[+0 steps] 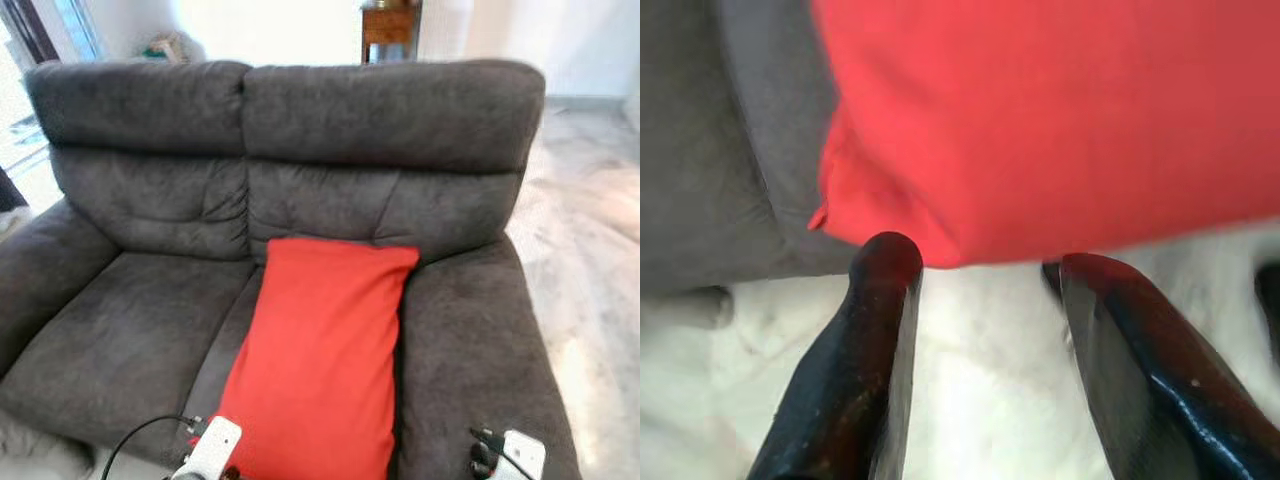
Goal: Move the pillow to the sofa from floor
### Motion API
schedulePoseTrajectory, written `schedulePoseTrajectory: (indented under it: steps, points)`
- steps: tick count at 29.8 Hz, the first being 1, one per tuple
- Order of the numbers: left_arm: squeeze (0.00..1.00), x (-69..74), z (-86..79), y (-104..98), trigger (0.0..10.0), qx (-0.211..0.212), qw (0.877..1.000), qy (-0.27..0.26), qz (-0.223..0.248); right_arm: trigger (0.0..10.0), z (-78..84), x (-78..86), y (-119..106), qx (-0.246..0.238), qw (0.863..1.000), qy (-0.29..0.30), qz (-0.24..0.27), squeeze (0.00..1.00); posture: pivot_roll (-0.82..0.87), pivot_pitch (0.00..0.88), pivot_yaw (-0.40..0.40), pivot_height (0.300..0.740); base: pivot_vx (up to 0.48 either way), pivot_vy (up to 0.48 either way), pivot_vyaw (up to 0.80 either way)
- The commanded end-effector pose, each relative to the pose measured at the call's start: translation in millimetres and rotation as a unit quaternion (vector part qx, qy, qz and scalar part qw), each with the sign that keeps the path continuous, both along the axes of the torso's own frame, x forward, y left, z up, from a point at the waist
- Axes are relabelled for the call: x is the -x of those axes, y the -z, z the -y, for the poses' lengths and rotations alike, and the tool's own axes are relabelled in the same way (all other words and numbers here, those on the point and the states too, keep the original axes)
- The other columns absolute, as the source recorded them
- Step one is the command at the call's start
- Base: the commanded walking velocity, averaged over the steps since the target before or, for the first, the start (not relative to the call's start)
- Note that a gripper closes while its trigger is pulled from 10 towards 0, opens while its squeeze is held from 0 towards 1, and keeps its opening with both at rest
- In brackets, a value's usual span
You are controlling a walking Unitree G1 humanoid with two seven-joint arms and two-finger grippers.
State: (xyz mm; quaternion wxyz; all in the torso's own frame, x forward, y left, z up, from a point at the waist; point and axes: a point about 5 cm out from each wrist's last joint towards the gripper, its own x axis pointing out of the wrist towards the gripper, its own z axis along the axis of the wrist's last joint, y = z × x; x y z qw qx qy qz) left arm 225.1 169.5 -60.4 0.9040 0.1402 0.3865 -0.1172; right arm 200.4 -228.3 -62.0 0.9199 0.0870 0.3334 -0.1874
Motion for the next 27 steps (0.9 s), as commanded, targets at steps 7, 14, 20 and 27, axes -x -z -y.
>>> schedulePoseTrajectory:
  steps: [7, 14, 20, 27]
  points:
    - [0.0, 14.4, 2.3, 10, 10.0, 0.001, 0.999, -0.032, -0.026, 10.0, -14.9, 4.3, 6, -0.044, 0.996, -0.071, -0.005, 0.0, -0.12, 0.0, 0.054, 0.74, 0.0, 0.0, 0.0]
    - [0.0, 21.2, 9.6, 14, 10.0, 0.012, 0.999, -0.042, -0.033, 10.0, -12.7, 2.1, 4, -0.011, 0.992, -0.123, -0.017, 0.0, -0.14, 0.0, 0.013, 0.74, 0.0, 0.0, 0.0]
    - [0.0, 22.4, 17.2, 15, 10.0, 0.018, 0.998, -0.044, -0.034, 10.0, -2.3, -1.1, 1, -0.015, 0.994, -0.108, -0.009, 0.0, -0.14, 0.0, 0.0, 0.74, 0.0, 0.0, 0.0]
    - [0.0, 22.9, 9.2, 15, 10.0, 0.007, 0.999, -0.033, -0.032, 10.0, -14.0, -1.4, 4, -0.02, 0.989, -0.143, -0.024, 0.0, -0.11, 0.0, -0.003, 0.74, 0.0, 0.0, 0.0]
